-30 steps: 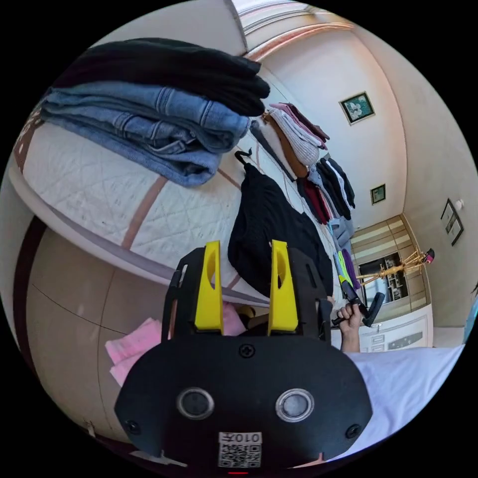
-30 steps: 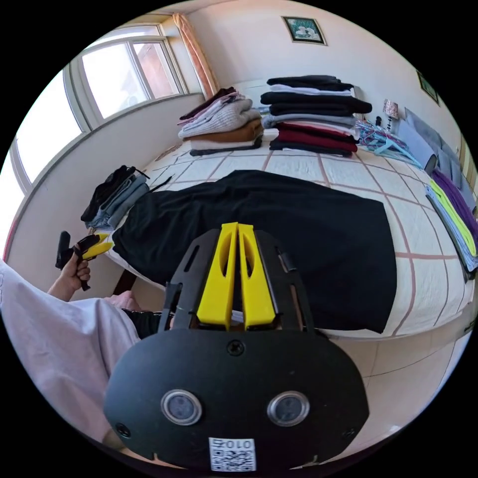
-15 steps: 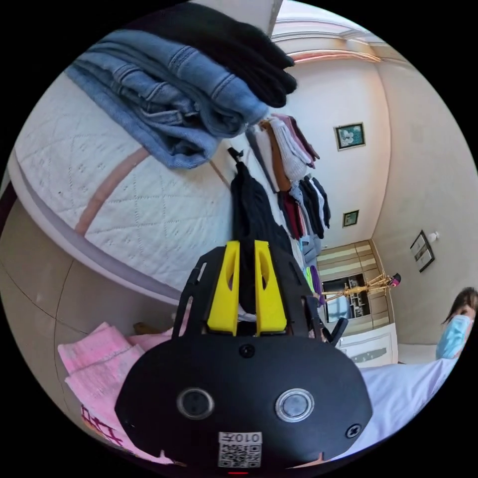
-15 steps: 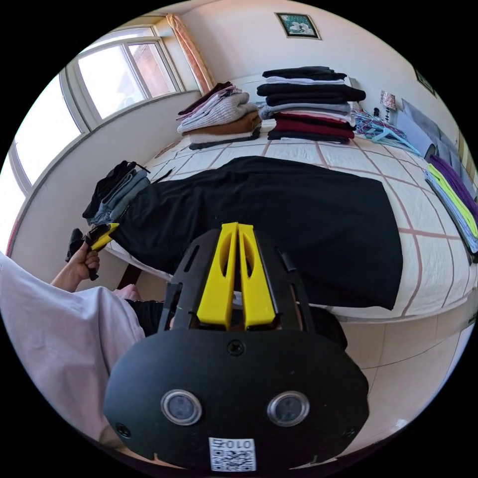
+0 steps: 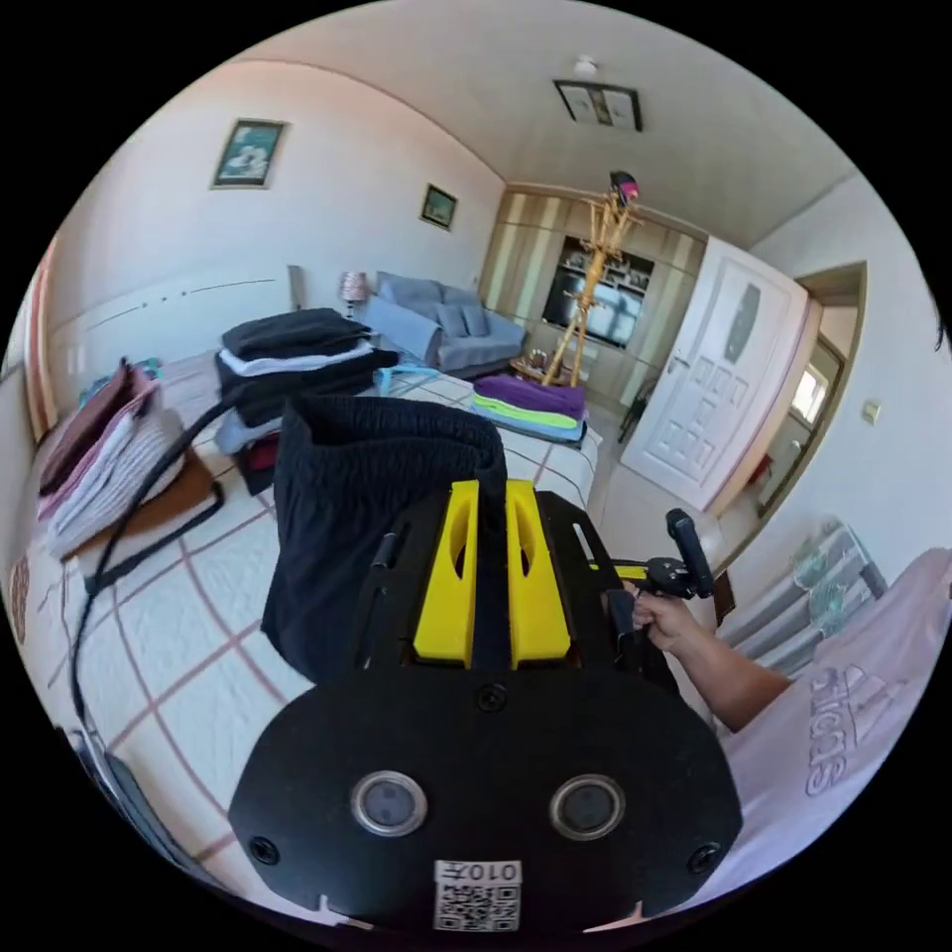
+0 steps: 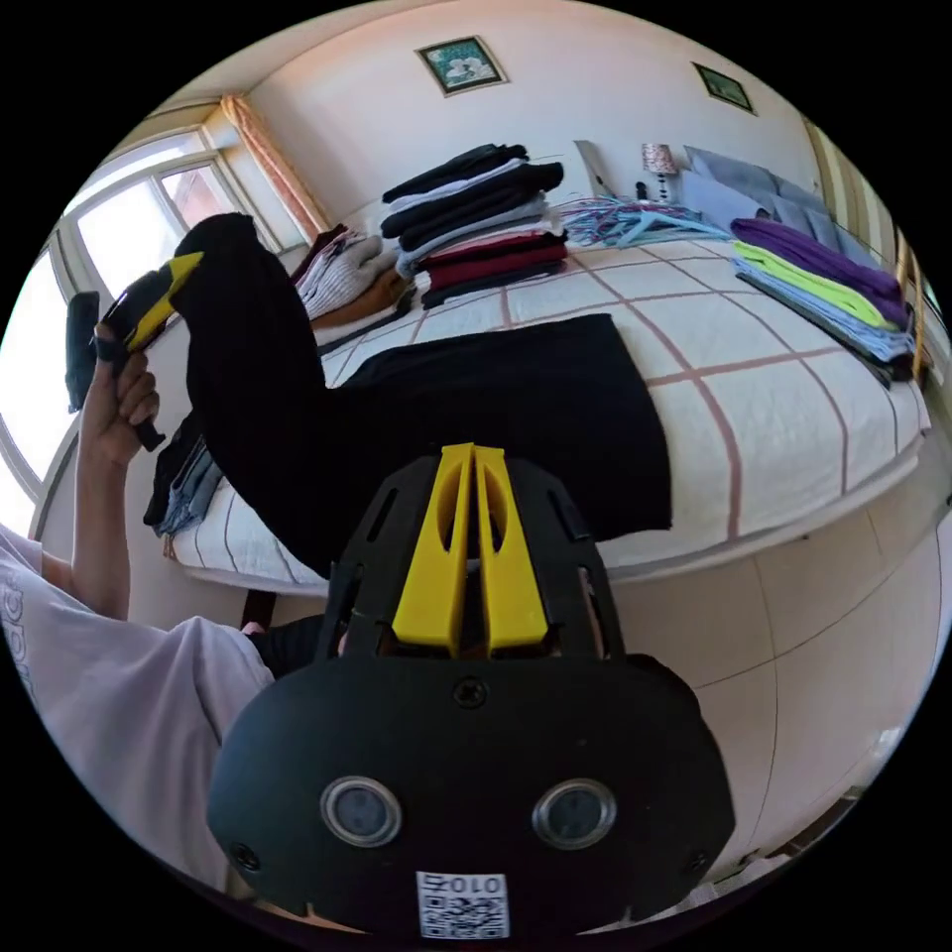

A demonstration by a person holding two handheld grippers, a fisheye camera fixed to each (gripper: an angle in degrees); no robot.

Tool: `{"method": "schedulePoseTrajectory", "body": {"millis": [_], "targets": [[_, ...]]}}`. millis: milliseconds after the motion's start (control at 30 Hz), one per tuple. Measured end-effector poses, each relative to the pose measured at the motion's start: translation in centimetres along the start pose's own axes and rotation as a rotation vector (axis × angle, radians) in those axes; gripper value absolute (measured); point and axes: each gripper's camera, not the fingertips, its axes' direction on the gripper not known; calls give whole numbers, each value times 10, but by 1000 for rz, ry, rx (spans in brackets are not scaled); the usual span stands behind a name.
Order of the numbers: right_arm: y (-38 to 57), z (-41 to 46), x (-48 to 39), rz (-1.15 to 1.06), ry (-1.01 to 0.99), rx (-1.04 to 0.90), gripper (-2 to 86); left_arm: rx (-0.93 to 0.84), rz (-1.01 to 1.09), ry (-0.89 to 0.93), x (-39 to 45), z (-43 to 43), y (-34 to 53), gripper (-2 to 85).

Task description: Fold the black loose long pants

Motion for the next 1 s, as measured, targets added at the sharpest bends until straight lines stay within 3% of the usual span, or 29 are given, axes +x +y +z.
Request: {"method": "schedulePoseTrajectory", "body": {"millis": [267,367,467,567,767,1000], "targets": [[33,-4,59,221,23,27,29,-281,75,83,82,270,-1,70],[34,3,68,258,23,35,35,-287,115,130,99,305,5,83],[28,7,75,288,-1,71,63,-278,148,316,110,299,-4,98],[16,13,81,277,-77,109,84,-178,168,360,102,245,-4,104],[-21,42,89,267,-103,66,117,-219,1,49,20,163,52,104],[-69,82,87,200,71,-102,53,-314,-163,32,-24,170,97,111]]}}
